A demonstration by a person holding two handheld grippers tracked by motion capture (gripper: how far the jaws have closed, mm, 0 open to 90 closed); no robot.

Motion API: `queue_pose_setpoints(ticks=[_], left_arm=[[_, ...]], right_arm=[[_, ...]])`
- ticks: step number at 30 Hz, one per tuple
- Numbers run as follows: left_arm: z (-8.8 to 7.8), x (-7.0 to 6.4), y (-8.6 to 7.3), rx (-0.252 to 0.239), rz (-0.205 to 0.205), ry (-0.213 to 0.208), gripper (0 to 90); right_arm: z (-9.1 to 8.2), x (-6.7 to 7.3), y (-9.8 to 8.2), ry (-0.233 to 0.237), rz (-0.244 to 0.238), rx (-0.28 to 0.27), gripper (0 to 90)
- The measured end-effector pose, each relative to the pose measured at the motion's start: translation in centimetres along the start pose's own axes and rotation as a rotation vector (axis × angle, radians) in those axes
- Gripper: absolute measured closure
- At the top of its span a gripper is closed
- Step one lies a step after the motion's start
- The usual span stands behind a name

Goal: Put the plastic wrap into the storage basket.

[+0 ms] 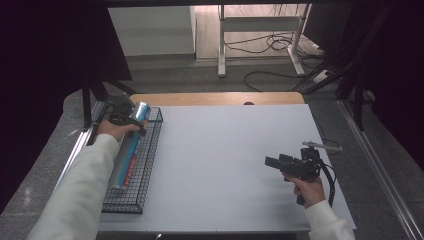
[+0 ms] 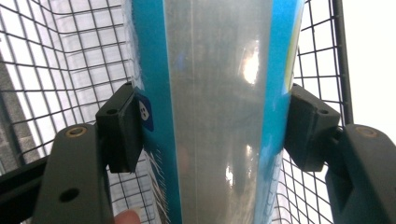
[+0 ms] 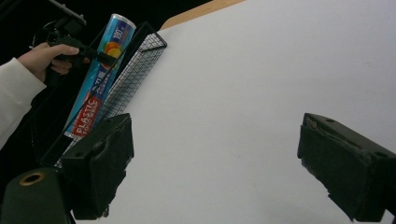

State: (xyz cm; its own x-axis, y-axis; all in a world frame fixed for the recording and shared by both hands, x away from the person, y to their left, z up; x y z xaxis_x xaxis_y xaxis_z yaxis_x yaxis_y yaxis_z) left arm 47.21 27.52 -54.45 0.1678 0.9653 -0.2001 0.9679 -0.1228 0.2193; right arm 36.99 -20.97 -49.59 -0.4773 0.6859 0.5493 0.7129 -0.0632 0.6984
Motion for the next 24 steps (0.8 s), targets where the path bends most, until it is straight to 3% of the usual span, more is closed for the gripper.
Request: queue_pose_setpoints(ticks=[4, 14, 20, 24], left_arm=[[1.0, 0.2, 0.1, -0.003, -0.013, 0.003, 31.9], [1.0, 0.1, 0.1, 0.006, -0.011, 0.014, 31.8], [1.4, -0.2, -0.1, -0.005, 0.024, 0.047, 30.4], [1.7, -0.2, -0.5, -0.008, 0.023, 0.040, 30.3]], right_arm=[[0.1, -0.1, -0.1, -0.002, 0.000, 0.005, 11.0], [0.4, 0.0, -0.2, -0.001, -0.005, 0.009, 11.0], [0.4, 0.0, -0.2, 0.000, -0.001, 0.007, 11.0], [0.4, 0.1, -0.2, 0.001, -0.002, 0.008, 11.1]])
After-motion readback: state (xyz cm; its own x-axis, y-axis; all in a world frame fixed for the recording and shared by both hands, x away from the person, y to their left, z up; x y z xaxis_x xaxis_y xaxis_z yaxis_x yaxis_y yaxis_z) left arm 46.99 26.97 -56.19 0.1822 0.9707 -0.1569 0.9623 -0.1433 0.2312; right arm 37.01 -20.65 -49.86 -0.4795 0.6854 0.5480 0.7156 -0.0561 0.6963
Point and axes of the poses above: each handheld gripper's, and its own axes: z roughly forward along the jaws, y roughly out of its top, x roughly to its left, the point moved 9 cm from there along z, roughly forward along the jaws
